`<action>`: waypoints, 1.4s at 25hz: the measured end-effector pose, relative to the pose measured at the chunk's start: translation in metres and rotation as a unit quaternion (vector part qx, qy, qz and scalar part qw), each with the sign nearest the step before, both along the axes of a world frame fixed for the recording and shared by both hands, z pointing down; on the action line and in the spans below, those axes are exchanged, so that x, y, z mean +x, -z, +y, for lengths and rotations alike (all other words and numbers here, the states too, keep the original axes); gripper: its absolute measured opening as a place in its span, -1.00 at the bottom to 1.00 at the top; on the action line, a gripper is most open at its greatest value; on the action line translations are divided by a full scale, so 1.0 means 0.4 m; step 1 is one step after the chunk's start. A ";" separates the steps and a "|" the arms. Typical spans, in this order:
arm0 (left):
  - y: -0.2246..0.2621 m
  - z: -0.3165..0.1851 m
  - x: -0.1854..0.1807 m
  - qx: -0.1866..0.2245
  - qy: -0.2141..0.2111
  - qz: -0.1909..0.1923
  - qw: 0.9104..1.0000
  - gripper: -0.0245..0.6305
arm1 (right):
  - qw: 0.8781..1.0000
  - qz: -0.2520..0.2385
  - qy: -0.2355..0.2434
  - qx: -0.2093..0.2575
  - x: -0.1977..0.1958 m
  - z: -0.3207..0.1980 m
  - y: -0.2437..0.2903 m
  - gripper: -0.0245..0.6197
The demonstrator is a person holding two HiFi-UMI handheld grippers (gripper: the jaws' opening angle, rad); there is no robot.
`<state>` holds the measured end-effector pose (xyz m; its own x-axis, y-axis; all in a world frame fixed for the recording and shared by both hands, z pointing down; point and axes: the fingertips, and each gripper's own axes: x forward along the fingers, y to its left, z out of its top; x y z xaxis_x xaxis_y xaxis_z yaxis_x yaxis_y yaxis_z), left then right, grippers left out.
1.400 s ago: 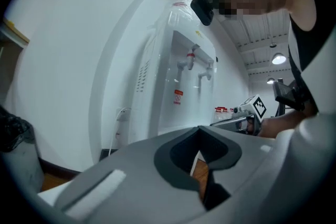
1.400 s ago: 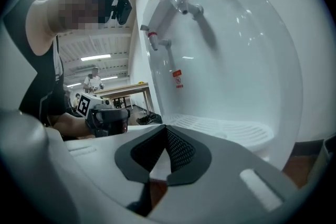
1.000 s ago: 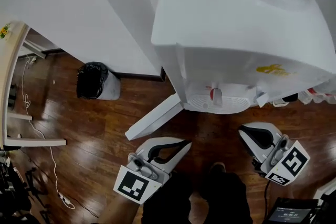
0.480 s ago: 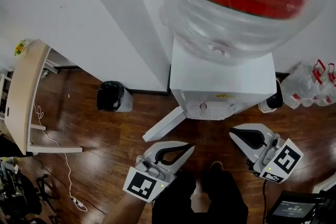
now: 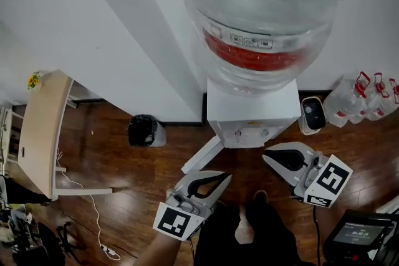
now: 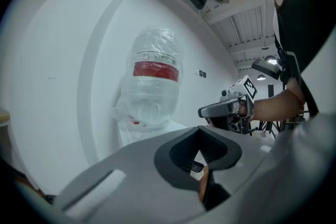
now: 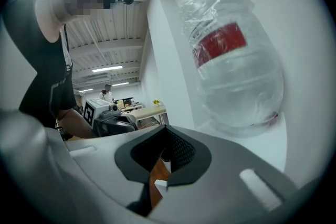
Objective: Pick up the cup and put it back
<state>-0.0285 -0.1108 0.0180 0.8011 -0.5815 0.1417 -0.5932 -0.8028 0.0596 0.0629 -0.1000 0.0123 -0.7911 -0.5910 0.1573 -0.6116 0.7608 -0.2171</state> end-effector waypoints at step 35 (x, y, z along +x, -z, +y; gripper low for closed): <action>0.470 0.123 -0.160 -0.002 0.077 0.032 0.997 0.05 | 0.998 -0.023 -0.033 0.039 -0.060 0.077 0.506 -0.92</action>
<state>-0.0923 -0.0615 -0.1702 0.7103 -0.6973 0.0956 -0.7038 -0.7026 0.1047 0.0391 -0.0693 -0.1903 -0.7557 -0.6508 0.0733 -0.6514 0.7353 -0.1872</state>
